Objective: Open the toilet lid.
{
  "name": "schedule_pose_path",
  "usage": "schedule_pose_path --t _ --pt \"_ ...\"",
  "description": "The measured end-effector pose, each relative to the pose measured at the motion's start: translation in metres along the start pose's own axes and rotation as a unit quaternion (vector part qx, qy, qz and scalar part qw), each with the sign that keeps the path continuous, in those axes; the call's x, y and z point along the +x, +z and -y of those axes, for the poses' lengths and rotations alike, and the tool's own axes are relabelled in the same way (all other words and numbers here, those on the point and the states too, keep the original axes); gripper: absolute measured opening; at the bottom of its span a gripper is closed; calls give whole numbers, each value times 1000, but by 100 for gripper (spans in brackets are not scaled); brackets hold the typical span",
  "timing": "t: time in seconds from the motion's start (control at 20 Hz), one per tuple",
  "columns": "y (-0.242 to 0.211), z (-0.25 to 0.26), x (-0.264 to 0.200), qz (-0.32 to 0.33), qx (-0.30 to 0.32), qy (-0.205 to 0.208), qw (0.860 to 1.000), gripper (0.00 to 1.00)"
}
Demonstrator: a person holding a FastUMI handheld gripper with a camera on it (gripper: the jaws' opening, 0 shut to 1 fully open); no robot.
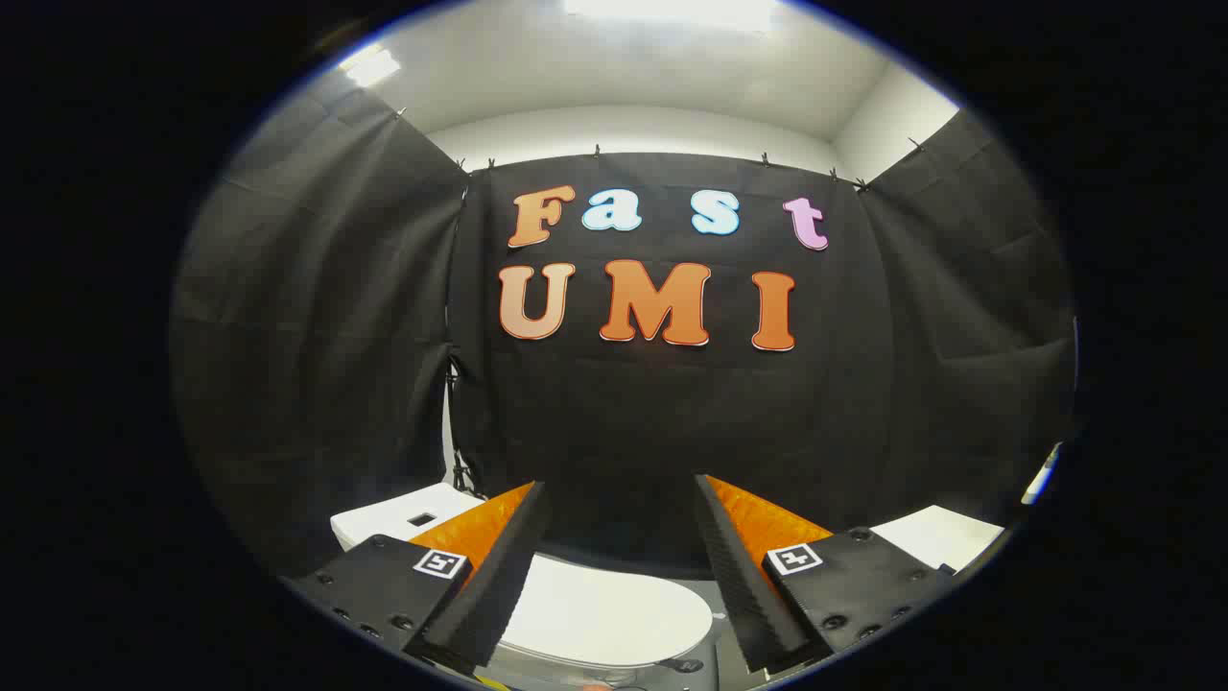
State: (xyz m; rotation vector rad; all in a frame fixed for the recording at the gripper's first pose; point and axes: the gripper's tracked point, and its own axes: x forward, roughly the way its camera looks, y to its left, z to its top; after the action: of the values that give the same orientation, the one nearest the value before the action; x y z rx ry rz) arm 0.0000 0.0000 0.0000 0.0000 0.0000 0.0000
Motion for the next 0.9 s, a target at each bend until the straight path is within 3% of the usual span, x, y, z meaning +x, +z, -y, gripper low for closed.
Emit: schedule_pose_path --t 0.9 --pt "-3 0 2 6 6 5 1000 98"
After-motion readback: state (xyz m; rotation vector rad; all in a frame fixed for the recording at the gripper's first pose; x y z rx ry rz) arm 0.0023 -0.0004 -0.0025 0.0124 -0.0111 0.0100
